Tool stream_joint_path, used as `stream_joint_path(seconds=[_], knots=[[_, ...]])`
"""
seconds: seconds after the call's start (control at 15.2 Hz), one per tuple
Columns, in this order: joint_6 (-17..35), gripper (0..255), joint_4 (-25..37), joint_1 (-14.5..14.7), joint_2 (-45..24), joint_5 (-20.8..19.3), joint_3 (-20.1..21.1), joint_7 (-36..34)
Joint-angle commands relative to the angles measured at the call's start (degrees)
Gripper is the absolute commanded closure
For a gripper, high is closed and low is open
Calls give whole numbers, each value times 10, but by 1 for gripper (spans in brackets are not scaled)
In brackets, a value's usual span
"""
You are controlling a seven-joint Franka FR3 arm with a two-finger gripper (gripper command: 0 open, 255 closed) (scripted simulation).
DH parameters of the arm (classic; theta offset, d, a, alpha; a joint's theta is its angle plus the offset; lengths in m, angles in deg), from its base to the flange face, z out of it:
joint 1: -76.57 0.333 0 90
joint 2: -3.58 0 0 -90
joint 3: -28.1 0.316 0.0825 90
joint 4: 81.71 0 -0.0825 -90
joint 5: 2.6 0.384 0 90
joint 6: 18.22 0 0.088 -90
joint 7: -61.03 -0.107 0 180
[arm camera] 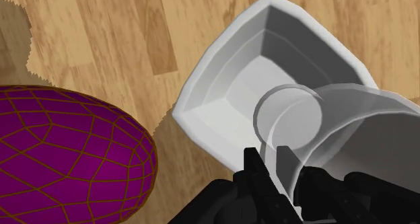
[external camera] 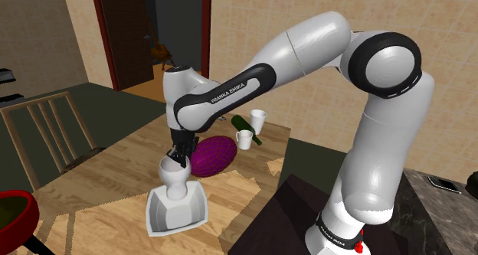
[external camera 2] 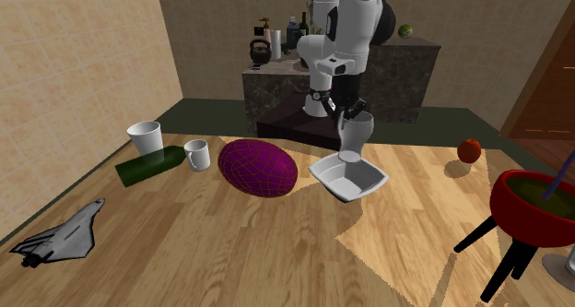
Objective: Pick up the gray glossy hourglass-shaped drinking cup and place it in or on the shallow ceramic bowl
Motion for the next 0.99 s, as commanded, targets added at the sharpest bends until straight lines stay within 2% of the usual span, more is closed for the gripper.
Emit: stream_joint_path(seconds=[0.0, 0.66, 0.92], knots=[[15, 255, -8, 0, -7, -3, 0, -2], [87, 255, -33, 3, -55, -22, -4, -17], [87, 255, -33, 3, -55, -22, -4, -17]])
